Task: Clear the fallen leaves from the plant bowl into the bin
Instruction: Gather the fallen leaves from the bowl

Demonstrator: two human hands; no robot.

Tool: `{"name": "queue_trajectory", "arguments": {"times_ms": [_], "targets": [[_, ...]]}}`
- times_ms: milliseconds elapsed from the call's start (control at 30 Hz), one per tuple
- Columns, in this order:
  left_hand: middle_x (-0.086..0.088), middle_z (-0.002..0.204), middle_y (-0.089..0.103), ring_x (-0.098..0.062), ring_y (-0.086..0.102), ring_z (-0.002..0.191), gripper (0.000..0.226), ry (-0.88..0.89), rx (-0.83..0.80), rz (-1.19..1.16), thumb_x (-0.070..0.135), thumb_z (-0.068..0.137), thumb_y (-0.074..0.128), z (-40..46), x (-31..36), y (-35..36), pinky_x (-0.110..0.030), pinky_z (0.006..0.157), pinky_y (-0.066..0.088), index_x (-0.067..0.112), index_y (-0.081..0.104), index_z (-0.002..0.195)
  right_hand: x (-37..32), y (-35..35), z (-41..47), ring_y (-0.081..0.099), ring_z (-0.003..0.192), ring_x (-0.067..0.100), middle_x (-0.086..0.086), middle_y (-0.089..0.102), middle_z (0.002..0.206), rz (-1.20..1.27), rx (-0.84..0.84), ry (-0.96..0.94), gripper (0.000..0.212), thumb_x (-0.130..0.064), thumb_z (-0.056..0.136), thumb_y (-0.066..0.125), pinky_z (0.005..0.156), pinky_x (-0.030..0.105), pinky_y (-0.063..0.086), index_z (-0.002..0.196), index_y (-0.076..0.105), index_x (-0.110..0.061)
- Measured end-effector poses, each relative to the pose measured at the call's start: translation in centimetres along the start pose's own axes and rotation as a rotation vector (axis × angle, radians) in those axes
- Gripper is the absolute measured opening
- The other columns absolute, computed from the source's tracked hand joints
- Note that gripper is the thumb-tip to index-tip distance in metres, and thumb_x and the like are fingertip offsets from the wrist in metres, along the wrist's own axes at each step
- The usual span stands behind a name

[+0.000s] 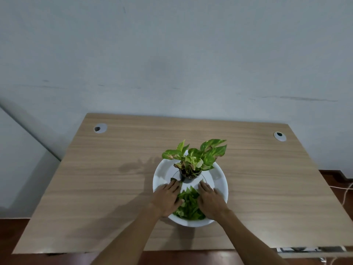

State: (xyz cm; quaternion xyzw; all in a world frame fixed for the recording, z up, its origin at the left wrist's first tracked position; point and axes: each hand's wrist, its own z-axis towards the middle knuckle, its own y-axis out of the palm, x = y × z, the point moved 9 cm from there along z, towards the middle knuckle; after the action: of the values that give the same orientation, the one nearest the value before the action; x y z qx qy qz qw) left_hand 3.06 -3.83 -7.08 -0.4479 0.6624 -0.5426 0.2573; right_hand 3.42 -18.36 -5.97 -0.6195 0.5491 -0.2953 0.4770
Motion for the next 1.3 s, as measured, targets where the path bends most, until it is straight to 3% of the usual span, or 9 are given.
{"name": "queue_trajectory", "arguments": {"times_ms": [133,267,367,567,867,1067,1300], "targets": [[-0.008,0.160,0.028,-0.025,0.026,0.147,0.063,0.039,0.017,0.077,0.049,0.102,0.020,-0.9,-0.1,-0.6,-0.043,0.115,0.027,0.010,0.031,0.150,-0.2,0.1,-0.7,0.025,0.149,0.022,0.007,0.022,0.163,-0.017,0.023,-0.005,0.055,-0.028,0.100,0.033,0.116,0.042,0.029,0.152,0.027,-0.010],[-0.010,0.153,0.038,-0.026,0.034,0.140,0.060,0.049,0.034,0.084,0.047,0.102,0.024,-1.0,0.0,-1.5,-0.042,0.112,0.032,0.007,0.042,0.143,-1.8,-0.2,-0.4,0.018,0.152,0.022,0.007,0.019,0.164,0.030,0.031,0.002,0.058,-0.027,0.101,0.031,0.121,0.044,0.022,0.155,0.020,-0.010],[-0.012,0.157,0.033,-0.026,0.031,0.144,0.059,0.031,0.072,0.062,0.044,0.101,0.027,-0.8,0.0,-1.9,-0.041,0.115,0.030,0.007,0.034,0.148,-3.6,0.1,-0.4,0.022,0.151,0.022,0.006,0.023,0.163,0.065,0.056,-0.028,0.055,-0.029,0.099,0.031,0.123,0.042,0.021,0.153,0.026,-0.018],[-0.010,0.160,0.029,-0.026,0.027,0.146,0.059,0.024,0.074,0.071,0.042,0.102,0.022,-0.8,0.1,-0.9,-0.039,0.116,0.028,0.009,0.029,0.150,-4.5,0.6,0.2,0.021,0.151,0.022,0.007,0.024,0.163,0.100,0.087,0.004,0.054,-0.035,0.102,0.029,0.121,0.043,0.024,0.155,0.022,-0.027],[-0.012,0.160,0.029,-0.025,0.025,0.149,0.058,-0.008,0.040,0.058,0.041,0.103,0.022,-1.4,-0.3,-0.3,-0.039,0.120,0.023,0.009,0.030,0.151,-4.8,0.3,0.8,0.024,0.150,0.023,0.007,0.026,0.162,0.123,0.071,0.010,0.053,-0.036,0.102,0.030,0.119,0.043,0.028,0.154,0.024,-0.031],[-0.007,0.151,0.043,-0.023,0.036,0.141,0.056,-0.031,0.100,0.038,0.043,0.101,0.028,-0.9,-0.5,-1.5,-0.038,0.114,0.031,0.012,0.038,0.146,-4.7,0.3,1.2,0.023,0.150,0.025,0.008,0.024,0.163,0.147,0.045,0.019,0.053,-0.036,0.101,0.032,0.119,0.043,0.027,0.154,0.024,-0.032],[-0.009,0.159,0.031,-0.023,0.026,0.147,0.060,-0.064,0.077,0.084,0.045,0.103,0.021,-1.0,-0.3,-0.8,-0.038,0.118,0.025,0.009,0.028,0.151,-4.6,0.3,1.5,0.025,0.149,0.024,0.007,0.024,0.163,0.153,0.017,0.010,0.055,-0.033,0.100,0.035,0.119,0.044,0.029,0.154,0.024,-0.031]]}}
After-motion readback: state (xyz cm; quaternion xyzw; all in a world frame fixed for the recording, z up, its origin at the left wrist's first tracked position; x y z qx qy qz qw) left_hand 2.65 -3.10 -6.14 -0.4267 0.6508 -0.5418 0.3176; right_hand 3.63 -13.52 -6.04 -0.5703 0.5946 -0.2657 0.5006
